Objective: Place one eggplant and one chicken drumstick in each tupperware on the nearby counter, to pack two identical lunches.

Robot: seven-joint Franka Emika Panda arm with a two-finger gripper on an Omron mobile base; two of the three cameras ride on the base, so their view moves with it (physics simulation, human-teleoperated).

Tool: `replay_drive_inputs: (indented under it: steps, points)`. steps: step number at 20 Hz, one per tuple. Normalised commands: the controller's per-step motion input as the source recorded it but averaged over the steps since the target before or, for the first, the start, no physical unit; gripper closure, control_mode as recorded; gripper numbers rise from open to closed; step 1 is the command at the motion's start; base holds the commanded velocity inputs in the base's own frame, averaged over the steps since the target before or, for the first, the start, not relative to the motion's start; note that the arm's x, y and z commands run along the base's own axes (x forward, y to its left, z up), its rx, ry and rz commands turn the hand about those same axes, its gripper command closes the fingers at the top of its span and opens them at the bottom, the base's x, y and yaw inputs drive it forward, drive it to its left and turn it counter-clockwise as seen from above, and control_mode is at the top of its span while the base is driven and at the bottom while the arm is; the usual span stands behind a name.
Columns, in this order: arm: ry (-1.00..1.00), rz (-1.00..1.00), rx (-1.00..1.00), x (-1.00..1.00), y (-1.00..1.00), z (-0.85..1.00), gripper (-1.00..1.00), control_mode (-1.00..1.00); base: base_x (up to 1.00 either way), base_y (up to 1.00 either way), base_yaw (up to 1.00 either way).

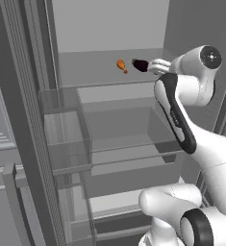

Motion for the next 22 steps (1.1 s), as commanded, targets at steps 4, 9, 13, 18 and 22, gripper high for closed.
replay_drive_inputs:
  steps: [4,9,13,18,22]
  points:
    - [0.01,0.07,-0.32,0.70,0.06,-0.04,-1.00,-1.00,0.00,0.00,0.00]
    - [0.03,0.11,-0.11,0.63,-0.02,-0.23,-1.00,-1.00,0.00,0.00,0.00]
    - [-0.03,0.12,-0.01,0.84,-0.03,-0.01,-1.00,-1.00,0.00,0.00,0.00]
    - [0.04,0.02,-0.13,0.49,-0.03,0.57,-1.00,-1.00,0.00,0.00,0.00]
    - [0.29,0.00,-0.08,0.77,0.00,0.19,-1.00,-1.00,0.00,0.00,0.00]
